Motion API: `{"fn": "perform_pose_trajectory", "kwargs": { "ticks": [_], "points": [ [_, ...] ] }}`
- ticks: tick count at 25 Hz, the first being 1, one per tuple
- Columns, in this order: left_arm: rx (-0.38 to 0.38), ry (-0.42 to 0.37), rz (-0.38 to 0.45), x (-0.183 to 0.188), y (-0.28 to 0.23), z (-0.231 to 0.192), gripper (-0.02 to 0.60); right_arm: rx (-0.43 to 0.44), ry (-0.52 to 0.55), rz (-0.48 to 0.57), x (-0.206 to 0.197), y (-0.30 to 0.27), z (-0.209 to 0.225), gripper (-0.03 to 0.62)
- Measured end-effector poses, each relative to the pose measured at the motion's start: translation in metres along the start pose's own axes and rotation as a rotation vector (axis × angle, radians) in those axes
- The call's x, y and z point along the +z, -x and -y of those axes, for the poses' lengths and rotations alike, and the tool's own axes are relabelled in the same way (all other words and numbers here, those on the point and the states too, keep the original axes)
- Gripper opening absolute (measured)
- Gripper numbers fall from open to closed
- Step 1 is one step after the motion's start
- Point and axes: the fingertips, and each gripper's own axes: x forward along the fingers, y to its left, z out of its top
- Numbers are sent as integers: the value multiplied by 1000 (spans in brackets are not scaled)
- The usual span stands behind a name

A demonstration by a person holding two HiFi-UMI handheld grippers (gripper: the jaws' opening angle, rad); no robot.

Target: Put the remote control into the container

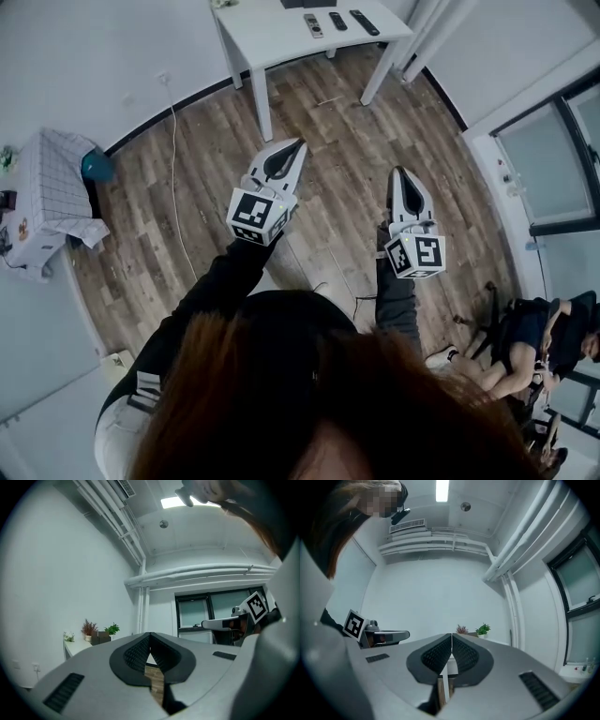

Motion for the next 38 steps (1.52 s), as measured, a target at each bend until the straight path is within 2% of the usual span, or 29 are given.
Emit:
{"fn": "perform_pose_trajectory", "kwargs": {
  "ticks": [12,22,27,32,38],
  "points": [
    [44,-23,-12,-1,-24,17,9,69,-1,1,1,-15,22,18],
    [117,-32,6,6,-39,52,9,157,-26,-23,4,3,50,18],
    [135,-25,16,7,-48,67,9,164,-27,-25,6,8,67,18],
    [154,-15,2,-6,-65,57,9,171,-24,-31,0,-8,82,18],
    [138,-27,-12,-18,-105,39,9,190,-19,-52,-8,-52,97,18]
  ]
}}
